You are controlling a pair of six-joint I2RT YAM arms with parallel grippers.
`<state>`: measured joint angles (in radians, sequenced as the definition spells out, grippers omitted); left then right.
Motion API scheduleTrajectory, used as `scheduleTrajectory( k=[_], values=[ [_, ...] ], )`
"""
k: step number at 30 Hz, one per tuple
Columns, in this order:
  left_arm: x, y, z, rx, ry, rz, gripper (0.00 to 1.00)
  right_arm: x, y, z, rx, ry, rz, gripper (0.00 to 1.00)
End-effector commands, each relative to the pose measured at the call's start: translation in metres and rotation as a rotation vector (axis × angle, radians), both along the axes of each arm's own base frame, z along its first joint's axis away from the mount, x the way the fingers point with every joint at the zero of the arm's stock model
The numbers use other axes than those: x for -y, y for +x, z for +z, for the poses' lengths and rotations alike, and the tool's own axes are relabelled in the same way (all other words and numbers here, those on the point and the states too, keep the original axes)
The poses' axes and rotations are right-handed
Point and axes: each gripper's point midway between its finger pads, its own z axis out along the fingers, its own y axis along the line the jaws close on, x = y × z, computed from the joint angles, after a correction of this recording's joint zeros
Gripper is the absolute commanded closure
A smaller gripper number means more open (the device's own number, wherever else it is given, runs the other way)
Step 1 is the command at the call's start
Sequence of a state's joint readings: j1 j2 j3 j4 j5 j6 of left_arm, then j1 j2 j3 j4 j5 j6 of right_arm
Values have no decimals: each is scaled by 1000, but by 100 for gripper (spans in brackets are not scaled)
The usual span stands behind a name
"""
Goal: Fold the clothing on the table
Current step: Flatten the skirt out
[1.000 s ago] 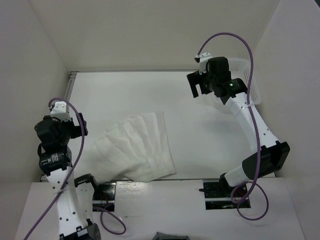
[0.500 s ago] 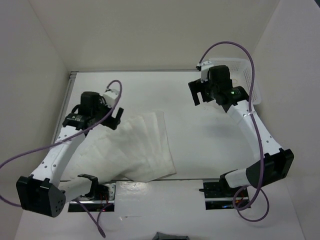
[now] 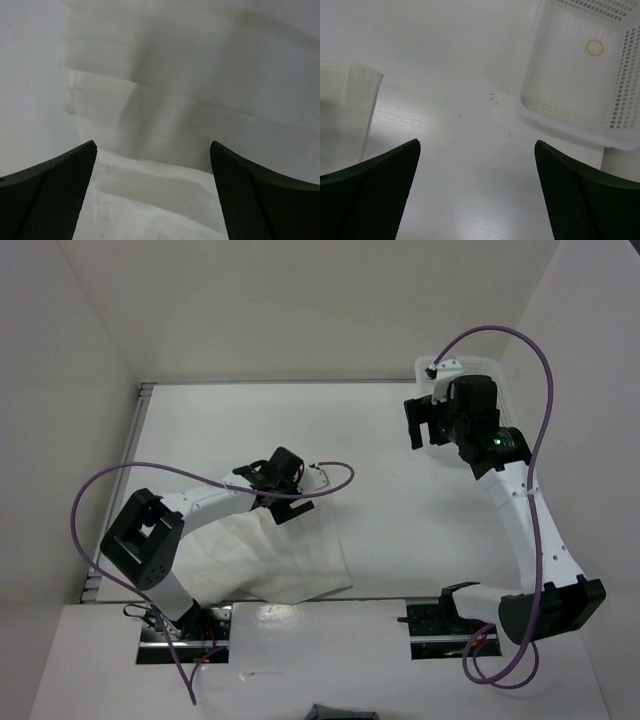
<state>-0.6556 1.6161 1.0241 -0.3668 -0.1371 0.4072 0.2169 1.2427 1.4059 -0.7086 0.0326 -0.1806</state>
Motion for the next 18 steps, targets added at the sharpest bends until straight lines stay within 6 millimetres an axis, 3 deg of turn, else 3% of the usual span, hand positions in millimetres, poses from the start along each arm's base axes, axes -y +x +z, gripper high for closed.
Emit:
scheduleTrajectory(
  k=[1,5,6,9,12,13,15,17,18],
  values=[
    [4,32,7,125,44,-64,0,10,-9,13,47,33,-9,1],
    [19,27,-14,75,51,-142,14,17,-10,13,47,45,-21,1],
    [28,25,-28,34,58,-176,29,19,-12,20,65,52,-22,1],
    [33,22,-40,8,73,-205,34,15,-12,20,63,63,-2,1],
    [40,22,-49,-29,88,-221,56,17,-12,20,61,77,5,1],
    [41,23,-55,-47,94,-213,73,20,-12,20,61,77,-4,1],
    [46,33,-50,-41,70,-174,89,17,-12,20,60,82,6,1],
    [33,52,-53,-62,42,-60,100,19,-14,23,70,88,7,1],
    [27,62,-52,-67,26,-7,100,17,-17,23,71,95,19,1]
  ],
)
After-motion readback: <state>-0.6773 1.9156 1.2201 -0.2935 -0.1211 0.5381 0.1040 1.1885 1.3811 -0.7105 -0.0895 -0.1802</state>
